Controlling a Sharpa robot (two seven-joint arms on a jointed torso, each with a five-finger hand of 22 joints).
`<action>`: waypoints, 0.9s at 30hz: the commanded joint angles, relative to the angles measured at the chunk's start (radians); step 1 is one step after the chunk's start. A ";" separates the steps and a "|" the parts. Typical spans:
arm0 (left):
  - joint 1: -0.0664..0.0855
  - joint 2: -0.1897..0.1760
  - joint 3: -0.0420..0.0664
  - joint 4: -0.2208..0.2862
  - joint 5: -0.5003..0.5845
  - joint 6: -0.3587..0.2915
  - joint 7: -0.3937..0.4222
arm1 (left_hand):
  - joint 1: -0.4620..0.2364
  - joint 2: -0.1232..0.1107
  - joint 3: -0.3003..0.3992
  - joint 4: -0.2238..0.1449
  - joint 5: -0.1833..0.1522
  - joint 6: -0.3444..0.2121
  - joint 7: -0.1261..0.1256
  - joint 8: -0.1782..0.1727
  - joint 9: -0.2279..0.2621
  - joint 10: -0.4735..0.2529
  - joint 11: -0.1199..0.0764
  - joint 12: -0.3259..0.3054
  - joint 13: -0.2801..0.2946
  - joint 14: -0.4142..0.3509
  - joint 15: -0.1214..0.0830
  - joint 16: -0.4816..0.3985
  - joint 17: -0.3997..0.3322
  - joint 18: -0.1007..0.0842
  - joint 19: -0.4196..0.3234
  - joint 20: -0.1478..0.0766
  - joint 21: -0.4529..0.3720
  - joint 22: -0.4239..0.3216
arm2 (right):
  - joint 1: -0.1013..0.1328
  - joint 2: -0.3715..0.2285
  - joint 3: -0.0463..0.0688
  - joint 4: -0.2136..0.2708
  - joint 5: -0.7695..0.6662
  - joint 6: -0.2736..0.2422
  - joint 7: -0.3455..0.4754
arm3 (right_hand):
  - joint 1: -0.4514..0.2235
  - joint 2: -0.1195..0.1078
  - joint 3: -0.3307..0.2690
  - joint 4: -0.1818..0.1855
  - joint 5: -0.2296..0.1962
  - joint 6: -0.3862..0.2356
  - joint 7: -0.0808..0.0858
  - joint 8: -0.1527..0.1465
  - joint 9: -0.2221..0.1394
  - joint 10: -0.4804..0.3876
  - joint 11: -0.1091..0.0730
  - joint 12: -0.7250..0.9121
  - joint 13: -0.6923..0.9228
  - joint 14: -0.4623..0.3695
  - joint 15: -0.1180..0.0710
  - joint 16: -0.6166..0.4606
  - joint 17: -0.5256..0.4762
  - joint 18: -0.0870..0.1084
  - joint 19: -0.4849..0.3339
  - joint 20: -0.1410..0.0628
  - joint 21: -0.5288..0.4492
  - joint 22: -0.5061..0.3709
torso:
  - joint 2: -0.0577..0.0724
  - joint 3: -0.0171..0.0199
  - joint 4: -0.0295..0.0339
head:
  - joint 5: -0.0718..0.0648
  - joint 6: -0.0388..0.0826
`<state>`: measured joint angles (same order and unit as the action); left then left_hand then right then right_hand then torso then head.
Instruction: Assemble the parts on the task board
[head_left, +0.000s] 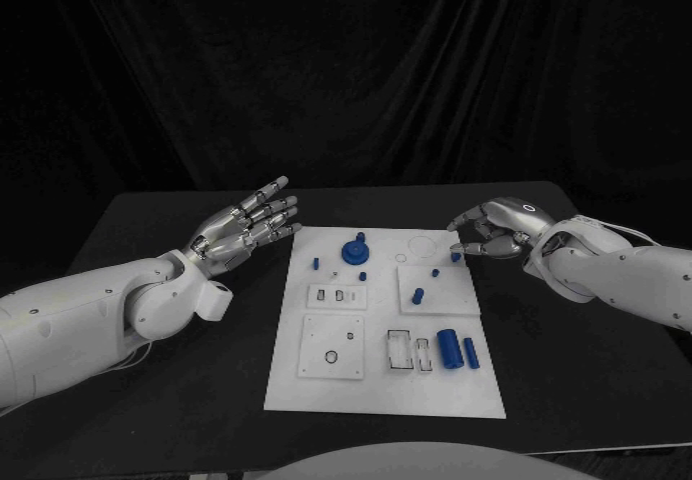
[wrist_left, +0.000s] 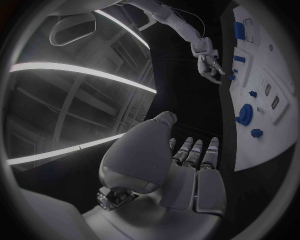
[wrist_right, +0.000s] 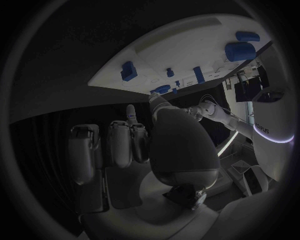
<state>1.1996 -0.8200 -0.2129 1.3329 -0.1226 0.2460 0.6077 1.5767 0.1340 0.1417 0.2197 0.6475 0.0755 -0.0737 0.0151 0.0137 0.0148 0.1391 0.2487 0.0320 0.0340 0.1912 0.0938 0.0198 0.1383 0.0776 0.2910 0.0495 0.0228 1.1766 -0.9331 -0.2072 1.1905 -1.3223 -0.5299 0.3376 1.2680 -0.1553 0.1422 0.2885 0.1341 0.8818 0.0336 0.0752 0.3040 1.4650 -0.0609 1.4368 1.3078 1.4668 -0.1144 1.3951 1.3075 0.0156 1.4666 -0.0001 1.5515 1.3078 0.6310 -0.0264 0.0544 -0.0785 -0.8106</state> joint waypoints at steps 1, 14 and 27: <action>-0.002 0.001 0.001 -0.001 0.004 0.002 0.035 | -0.013 -0.001 -0.007 -0.004 -0.004 -0.035 -0.022 -0.007 -0.005 -0.002 -0.017 -0.016 -0.002 -0.008 -0.002 -0.005 -0.001 -0.010 -0.004 0.000 -0.003 -0.001 | -0.007 0.005 0.001 -0.013 0.030 -0.029 0.033 | -0.006 0.000 -0.005 0.003 -0.004 -0.008 0.001 -0.004 -0.001 0.076 -0.002 0.001 0.133 0.080 -0.005 0.005 0.099 -0.011 0.096 -0.006 0.002 0.257 | -0.016 0.0019 -0.0132 | 0.009 -0.011; -0.005 -0.002 0.001 0.000 0.004 0.006 0.029 | -0.012 0.002 -0.006 -0.014 0.001 -0.018 0.011 -0.003 -0.001 0.000 0.004 -0.009 0.000 -0.004 -0.004 0.001 0.000 -0.008 0.000 0.001 -0.001 0.001 | -0.014 0.016 0.001 -0.036 0.032 -0.016 0.042 | -0.024 -0.010 -0.011 0.004 -0.053 -0.028 0.004 -0.006 -0.010 0.074 0.001 -0.004 0.127 0.079 -0.003 0.007 0.094 -0.011 0.095 -0.004 0.001 0.256 | -0.043 0.0113 -0.0193 | 0.007 -0.045; -0.007 -0.005 0.001 -0.002 0.004 0.010 0.032 | -0.191 0.051 -0.182 0.075 -0.333 -0.005 0.023 -0.001 0.000 0.004 0.021 -0.001 0.001 -0.002 -0.004 0.006 0.001 -0.003 0.002 0.001 0.002 0.002 | -0.045 0.018 0.001 -0.053 0.032 0.008 0.025 | -0.027 -0.018 -0.015 0.003 -0.076 -0.030 0.009 -0.004 -0.012 0.072 0.003 -0.008 0.122 0.077 -0.001 0.004 0.088 -0.009 0.093 -0.002 -0.003 0.255 | -0.046 0.0096 -0.0196 | 0.004 -0.045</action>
<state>1.1939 -0.8256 -0.2127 1.3301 -0.1226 0.2461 0.6172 1.3928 0.1827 -0.0334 0.2948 0.3244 0.0698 -0.0550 0.0115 0.0133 0.0186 0.1510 0.2438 0.0313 0.0341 0.1912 0.0932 0.0199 0.1386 0.0777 0.2911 0.0496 0.0236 1.1348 -0.9159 -0.2070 1.1401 -1.2925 -0.5322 0.3718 1.2446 -0.1685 0.1339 0.2910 0.0611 0.8594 0.0410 0.0733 0.2934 1.4650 -0.0608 1.4323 1.3075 1.4667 -0.1143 1.3987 1.3074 0.0157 1.4666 -0.0001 1.5515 1.3074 0.5870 -0.0161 0.0353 -0.0751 -0.8545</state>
